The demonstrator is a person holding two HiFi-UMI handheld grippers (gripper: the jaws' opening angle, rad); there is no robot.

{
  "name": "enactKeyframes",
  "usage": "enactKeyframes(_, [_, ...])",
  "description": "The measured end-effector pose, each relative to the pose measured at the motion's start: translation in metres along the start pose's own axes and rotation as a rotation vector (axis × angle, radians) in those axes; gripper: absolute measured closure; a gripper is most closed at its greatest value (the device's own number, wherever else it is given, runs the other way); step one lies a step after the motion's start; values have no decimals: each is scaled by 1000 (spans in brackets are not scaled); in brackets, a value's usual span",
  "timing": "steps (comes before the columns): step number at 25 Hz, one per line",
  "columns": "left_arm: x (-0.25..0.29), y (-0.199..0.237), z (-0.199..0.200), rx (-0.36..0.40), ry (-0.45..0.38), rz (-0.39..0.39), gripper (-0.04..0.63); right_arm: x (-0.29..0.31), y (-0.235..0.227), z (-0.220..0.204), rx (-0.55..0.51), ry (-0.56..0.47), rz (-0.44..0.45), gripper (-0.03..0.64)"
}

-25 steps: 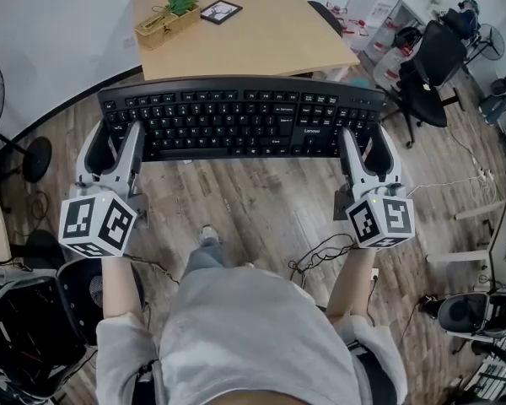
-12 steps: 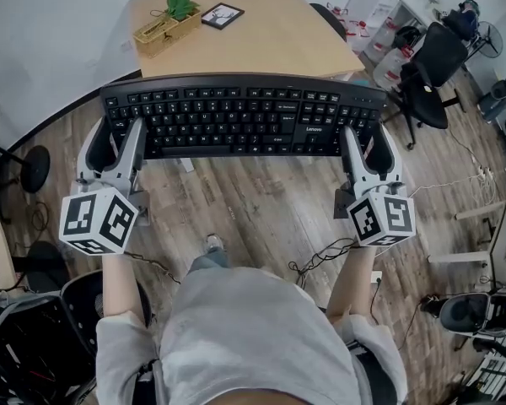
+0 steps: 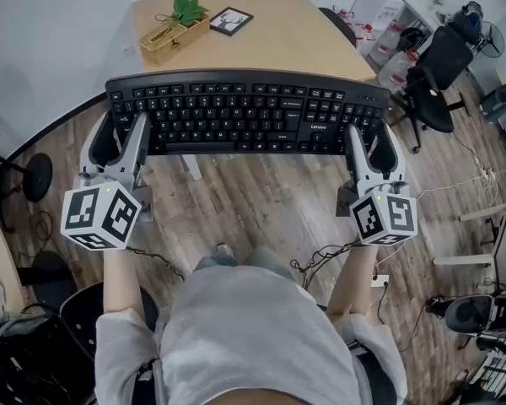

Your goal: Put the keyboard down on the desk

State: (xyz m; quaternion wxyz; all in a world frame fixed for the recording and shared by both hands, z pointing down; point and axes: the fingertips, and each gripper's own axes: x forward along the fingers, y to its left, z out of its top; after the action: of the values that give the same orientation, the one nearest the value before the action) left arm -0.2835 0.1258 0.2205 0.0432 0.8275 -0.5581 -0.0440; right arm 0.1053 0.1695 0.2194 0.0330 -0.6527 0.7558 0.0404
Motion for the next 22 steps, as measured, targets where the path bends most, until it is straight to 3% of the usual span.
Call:
enactKeyframes(16, [33,-2,-20,7,-13,32,347,34,-24,-26,9,-14,20,359])
enactKeyframes(22, [89,14,-16,9,-30,70,347,100,-40,-31,13,-20,49,359])
